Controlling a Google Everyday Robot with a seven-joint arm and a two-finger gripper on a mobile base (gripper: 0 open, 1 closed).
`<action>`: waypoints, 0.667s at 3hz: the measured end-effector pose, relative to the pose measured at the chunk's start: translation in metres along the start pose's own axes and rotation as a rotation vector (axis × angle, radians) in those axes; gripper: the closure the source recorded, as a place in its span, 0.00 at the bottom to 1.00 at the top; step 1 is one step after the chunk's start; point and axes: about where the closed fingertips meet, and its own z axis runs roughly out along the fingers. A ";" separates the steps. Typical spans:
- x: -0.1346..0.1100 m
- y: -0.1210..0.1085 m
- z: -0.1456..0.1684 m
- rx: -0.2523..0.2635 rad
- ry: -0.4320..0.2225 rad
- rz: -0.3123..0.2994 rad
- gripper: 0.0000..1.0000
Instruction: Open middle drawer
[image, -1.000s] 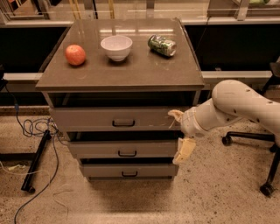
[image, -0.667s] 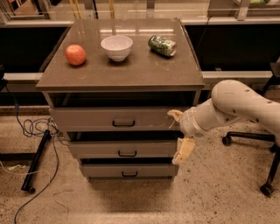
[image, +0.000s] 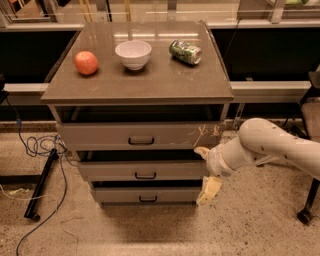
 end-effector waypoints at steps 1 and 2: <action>0.031 -0.002 0.031 -0.016 0.003 0.049 0.00; 0.054 -0.006 0.075 -0.019 -0.047 0.046 0.00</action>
Offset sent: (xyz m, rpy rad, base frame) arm 0.0181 -0.0057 -0.1272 0.0728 0.0487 -0.0261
